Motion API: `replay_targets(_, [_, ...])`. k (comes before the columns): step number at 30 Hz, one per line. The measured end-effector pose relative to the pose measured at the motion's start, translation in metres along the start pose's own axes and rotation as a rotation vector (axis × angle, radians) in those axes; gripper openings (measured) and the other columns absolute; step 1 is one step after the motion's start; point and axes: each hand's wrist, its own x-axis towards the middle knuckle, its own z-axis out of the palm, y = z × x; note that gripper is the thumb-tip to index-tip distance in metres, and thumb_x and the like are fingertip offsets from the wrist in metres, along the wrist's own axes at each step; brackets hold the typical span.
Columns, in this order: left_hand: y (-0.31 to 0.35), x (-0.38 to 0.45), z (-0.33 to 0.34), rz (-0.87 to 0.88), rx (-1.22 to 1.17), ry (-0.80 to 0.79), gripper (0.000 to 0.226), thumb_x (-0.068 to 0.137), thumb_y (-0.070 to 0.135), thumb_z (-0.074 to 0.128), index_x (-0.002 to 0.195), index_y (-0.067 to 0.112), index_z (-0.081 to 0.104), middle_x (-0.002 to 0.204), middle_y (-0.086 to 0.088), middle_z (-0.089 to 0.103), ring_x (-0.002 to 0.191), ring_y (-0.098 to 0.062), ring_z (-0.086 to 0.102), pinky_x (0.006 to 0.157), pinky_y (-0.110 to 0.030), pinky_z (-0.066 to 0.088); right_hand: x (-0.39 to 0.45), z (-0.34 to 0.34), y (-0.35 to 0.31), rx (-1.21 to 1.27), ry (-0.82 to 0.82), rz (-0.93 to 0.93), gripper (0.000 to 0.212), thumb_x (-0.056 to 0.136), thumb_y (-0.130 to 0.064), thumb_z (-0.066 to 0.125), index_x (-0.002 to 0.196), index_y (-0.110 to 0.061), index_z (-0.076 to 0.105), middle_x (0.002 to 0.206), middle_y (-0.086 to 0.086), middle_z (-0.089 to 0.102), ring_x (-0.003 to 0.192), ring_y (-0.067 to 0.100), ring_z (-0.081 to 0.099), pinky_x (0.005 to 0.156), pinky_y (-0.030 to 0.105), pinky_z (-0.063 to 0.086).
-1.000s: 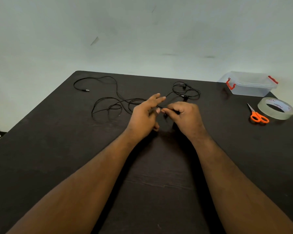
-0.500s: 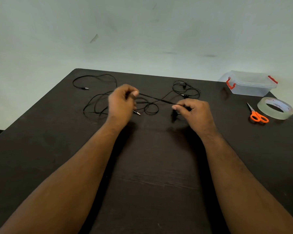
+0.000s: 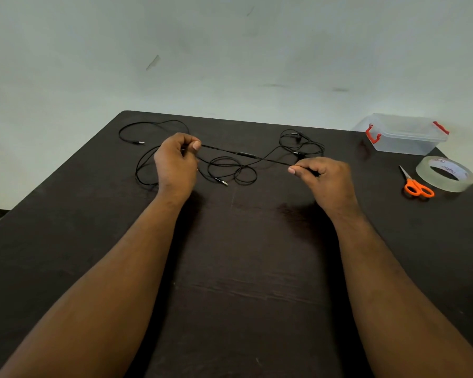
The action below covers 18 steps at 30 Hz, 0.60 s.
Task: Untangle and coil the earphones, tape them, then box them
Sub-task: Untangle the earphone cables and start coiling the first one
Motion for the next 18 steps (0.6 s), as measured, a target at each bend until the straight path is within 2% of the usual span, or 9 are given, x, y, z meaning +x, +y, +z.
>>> replay_targets(7, [-0.008,0.006,-0.012,-0.045,0.021,0.071,0.010,0.094,0.015,0.061,0.086,0.019,0.065,0.076,0.005,0.064,0.072,-0.014,0.063,0.069,-0.044,0.060,-0.003,-0.003,0.017,-0.027,-0.004,0.174,0.012,0.081,-0.023,0.076,0.088,-0.014,0.078,0.081,-0.008,0.071,0.078,0.013,0.069,0.075,0.037,0.056])
replay_targets(11, [-0.007,0.007,-0.014,-0.044,0.043,0.059,0.011,0.094,0.014,0.061,0.085,0.019,0.065,0.073,0.008,0.062,0.071,-0.013,0.062,0.069,-0.040,0.059,-0.003,-0.004,0.016,-0.027,-0.001,0.176,0.013,0.081,-0.023,0.076,0.089,-0.014,0.078,0.083,-0.003,0.073,0.079,0.014,0.068,0.074,0.038,0.056])
replay_targets(18, [-0.006,0.006,-0.014,-0.053,0.044,0.032,0.010,0.094,0.013,0.061,0.086,0.018,0.065,0.074,0.008,0.062,0.072,-0.012,0.062,0.066,-0.029,0.054,-0.004,-0.006,0.018,-0.034,0.022,0.210,0.010,0.081,-0.023,0.076,0.087,-0.016,0.077,0.079,-0.010,0.069,0.078,0.011,0.068,0.074,0.035,0.056])
